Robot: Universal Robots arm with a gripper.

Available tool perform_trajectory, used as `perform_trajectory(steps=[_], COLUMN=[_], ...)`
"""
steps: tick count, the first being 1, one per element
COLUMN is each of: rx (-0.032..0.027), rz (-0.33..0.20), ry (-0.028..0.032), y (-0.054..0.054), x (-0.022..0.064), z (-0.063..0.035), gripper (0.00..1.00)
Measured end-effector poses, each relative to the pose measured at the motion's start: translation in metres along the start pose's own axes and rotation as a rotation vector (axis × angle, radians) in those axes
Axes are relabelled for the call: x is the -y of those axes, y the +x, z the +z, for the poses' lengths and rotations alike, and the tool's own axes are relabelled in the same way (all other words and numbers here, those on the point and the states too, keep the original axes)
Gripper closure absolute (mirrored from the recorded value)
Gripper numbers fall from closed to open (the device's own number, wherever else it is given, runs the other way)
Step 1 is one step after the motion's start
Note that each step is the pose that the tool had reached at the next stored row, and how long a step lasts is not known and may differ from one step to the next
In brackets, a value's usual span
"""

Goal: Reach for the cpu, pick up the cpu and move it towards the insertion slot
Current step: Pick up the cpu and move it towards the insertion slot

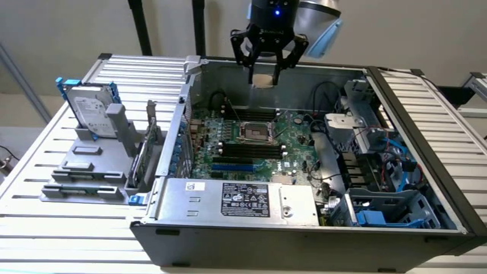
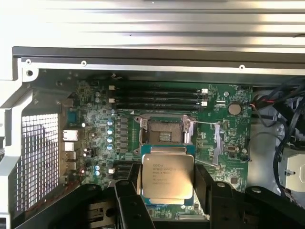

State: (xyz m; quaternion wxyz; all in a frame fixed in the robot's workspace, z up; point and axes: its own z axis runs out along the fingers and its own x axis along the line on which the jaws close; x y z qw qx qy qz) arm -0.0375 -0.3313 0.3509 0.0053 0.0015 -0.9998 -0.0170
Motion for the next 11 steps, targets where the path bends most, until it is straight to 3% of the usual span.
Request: perform_trajectory(steps=[11], rx=[-0.0002], rz=[0.0], ry=[0.0002], y=[-0.0004], x=[-0.0018], z=[0.0005], gripper=[0.46])
